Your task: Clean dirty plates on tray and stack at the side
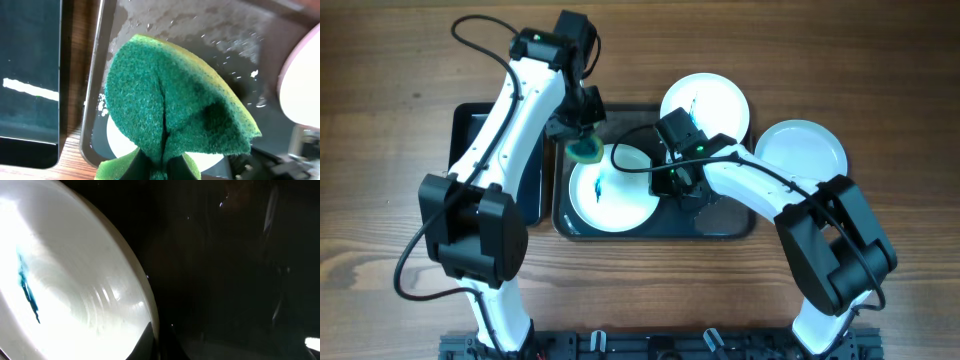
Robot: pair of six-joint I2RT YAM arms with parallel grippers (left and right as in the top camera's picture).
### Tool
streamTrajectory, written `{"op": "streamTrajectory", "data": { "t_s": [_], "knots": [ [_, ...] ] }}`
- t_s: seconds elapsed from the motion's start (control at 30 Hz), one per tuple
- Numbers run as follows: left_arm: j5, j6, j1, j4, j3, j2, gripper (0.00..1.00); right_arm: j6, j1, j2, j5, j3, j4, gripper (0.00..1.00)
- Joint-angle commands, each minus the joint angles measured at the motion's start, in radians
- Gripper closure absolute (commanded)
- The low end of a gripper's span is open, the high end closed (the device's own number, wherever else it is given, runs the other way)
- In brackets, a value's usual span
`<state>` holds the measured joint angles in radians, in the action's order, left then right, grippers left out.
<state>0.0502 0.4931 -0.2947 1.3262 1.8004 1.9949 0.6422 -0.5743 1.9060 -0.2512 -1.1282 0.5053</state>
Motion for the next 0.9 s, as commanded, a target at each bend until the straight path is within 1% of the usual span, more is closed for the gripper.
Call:
{"op": "streamTrajectory", "data": {
  "t_s": [0.0, 0.2, 0.37, 0.5, 0.53, 0.57, 0.6, 0.63, 0.67, 0.7, 0.77, 0.8, 0.87],
  "knots": [
    [0.025, -0.049, -0.005, -0.040, -0.113, -0.018, 0.96, 0.012, -0.001, 0.028, -0.007, -0.007, -0.006, 0.96],
    [0.122, -0.042, -0.005, -0.200, -0.351, -0.018, 0.96, 0.014, 0.012, 0.028, -0.004, -0.007, -0.027, 0.96],
    [0.123, -0.040, -0.040, -0.406, -0.528, -0.018, 0.96, 0.012, 0.018, 0.028, -0.005, -0.007, -0.036, 0.96],
    [0.080, -0.007, -0.072, -0.504, -0.613, -0.018, 0.96, 0.013, 0.018, 0.028, -0.004, -0.007, -0.036, 0.96],
    [0.111, -0.014, -0.088, -0.525, -0.624, -0.018, 0.96, 0.013, 0.018, 0.028, -0.004, -0.006, -0.038, 0.96],
    [0.182, -0.064, -0.100, -0.538, -0.624, -0.018, 0.96, 0.013, 0.018, 0.028, -0.004, -0.006, -0.039, 0.96],
    [0.335, -0.190, -0.121, -0.567, -0.624, -0.018, 0.96, 0.014, 0.018, 0.028, -0.004, -0.006, -0.038, 0.96],
    [0.416, -0.240, -0.134, -0.583, -0.623, -0.018, 0.96, 0.014, 0.018, 0.028, -0.004, -0.006, -0.038, 0.96],
    [0.428, -0.247, -0.141, -0.589, -0.622, -0.018, 0.96, 0.014, 0.018, 0.028, -0.004, -0.006, -0.038, 0.96],
    [0.411, -0.244, -0.142, -0.599, -0.622, -0.018, 0.96, 0.013, 0.018, 0.028, -0.004, -0.006, -0.037, 0.96],
    [0.302, -0.167, -0.127, -0.598, -0.618, -0.019, 0.96, 0.012, 0.018, 0.028, -0.004, -0.006, -0.037, 0.96],
    [0.215, -0.093, -0.105, -0.573, -0.595, -0.019, 0.96, 0.012, 0.018, 0.028, -0.004, -0.006, -0.037, 0.96],
    [0.071, 0.014, -0.068, -0.483, -0.529, -0.019, 0.96, 0.013, 0.018, 0.028, -0.004, -0.006, -0.037, 0.96]
  ]
}}
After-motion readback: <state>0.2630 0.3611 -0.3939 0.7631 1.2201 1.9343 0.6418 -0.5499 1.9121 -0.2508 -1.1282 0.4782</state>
